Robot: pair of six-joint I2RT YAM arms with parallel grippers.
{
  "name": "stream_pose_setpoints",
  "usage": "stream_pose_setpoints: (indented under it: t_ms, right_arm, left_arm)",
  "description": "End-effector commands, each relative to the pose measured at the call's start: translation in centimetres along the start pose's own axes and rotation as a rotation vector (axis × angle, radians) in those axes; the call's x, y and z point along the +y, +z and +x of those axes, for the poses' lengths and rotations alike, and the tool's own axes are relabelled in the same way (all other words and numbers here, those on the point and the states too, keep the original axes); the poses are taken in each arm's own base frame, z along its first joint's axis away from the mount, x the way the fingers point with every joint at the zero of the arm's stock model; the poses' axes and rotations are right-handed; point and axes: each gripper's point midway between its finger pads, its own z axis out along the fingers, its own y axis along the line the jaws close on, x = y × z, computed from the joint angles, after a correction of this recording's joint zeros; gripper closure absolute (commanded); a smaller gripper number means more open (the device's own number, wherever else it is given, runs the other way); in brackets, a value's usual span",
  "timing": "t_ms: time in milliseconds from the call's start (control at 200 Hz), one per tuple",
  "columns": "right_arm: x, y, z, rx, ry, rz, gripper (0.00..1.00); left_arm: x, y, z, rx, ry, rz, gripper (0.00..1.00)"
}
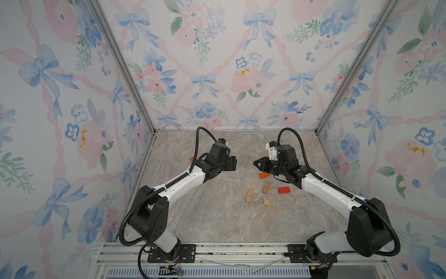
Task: Assemble the letter v with building blocks
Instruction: Pick up the building block from the center of the board.
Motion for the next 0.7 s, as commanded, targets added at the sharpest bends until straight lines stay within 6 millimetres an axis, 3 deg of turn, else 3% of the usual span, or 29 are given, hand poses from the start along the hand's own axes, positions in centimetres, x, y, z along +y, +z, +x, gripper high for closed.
stream_pose_setpoints:
  t_ms: [0,140,305,465,695]
  right_arm:
    - [-3.1,-1.5,0.3,-0.006,0.016,0.095,0.83]
    - [-6.0,-3.4,0.0,-0.040,0.066,0.152,0.76]
    - [-8.5,-5.5,-0.3,-0.084,0.121,0.190,0.70]
    - [-10.0,-7.1,-0.4,-0.120,0.151,0.221,0.66]
    - [-11.2,-7.7,-0.1,-0.130,0.184,0.231,0.61]
  left_arm:
    - [-1.9,2.1,0.4,0.077,0.102,0.033,0.24]
    - [-4.4,5.4,0.6,0.143,0.180,0.066,0.23]
    - [-7.4,9.0,2.4,0.228,0.343,0.102,0.21]
    - [-9.9,11.6,3.5,0.254,0.488,0.116,0.20]
    - [-12.0,14.4,4.1,0.257,0.572,0.157,0.18]
